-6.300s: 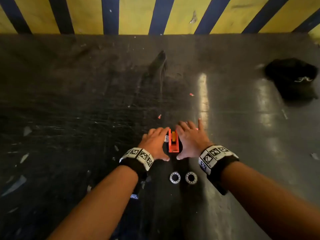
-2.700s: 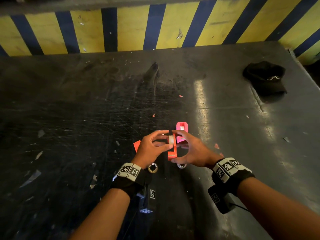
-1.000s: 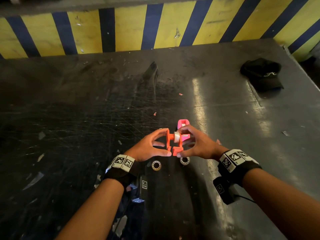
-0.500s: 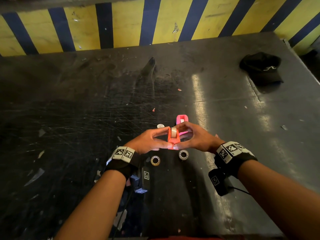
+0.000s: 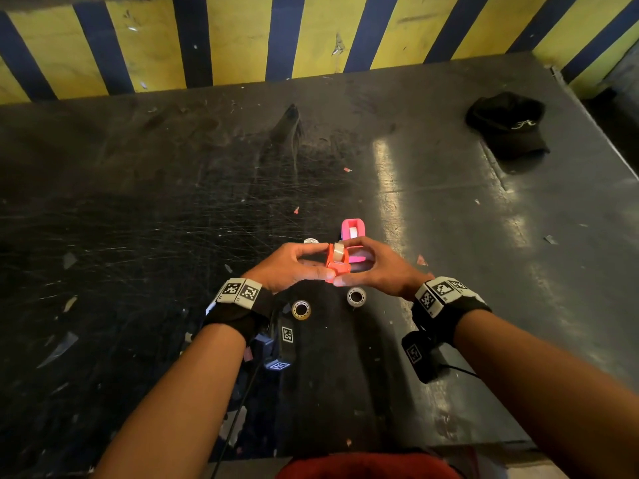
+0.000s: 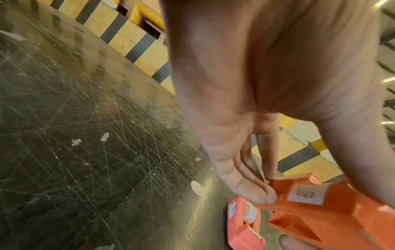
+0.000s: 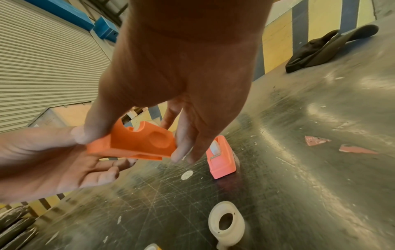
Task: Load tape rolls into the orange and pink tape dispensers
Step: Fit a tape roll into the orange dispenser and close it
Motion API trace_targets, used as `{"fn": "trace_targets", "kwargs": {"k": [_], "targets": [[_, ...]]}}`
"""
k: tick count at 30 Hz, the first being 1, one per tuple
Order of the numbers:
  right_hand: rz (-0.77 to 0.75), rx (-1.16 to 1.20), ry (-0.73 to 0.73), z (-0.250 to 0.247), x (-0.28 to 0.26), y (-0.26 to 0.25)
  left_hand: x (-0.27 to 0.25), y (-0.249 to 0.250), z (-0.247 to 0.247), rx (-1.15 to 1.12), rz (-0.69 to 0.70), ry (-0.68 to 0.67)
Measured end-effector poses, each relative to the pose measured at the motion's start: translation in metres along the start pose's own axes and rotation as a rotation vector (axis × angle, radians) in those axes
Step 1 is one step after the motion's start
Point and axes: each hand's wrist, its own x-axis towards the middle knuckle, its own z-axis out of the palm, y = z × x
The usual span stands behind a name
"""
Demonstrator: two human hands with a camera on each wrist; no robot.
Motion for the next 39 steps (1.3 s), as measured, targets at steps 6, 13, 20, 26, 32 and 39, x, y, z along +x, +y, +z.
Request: {"fn": "trace_targets", "kwargs": {"k": [6, 13, 20, 26, 32, 39], "targets": [[-0.028, -0.051, 0.012, -0.004, -0.005, 0.0, -0.002, 0.009, 0.008, 0.002, 0.095, 0.038], [-0.083, -0.152, 0.033, -0.004, -0.013, 0.002, -0.003, 0.019, 0.016, 0.124, 0.199, 0.18], [-0.102, -0.186, 0.002, 0.001, -0.017, 0.003, 0.005, 0.027, 0.02, 0.284, 0.198, 0.25], [-0.118, -0.16, 0.015, -0.003, -0.024, 0.008, 0.009, 0.028, 0.027, 0.356, 0.2, 0.283], [-0.117, -0.163, 0.009, -0.003, -0.027, 0.01, 0.01, 0.031, 0.032, 0.368, 0.18, 0.28], [-0.128, -0.155, 0.026, -0.006, -0.03, 0.017, 0.0, 0.029, 0.036, 0.331, 0.218, 0.192]]}}
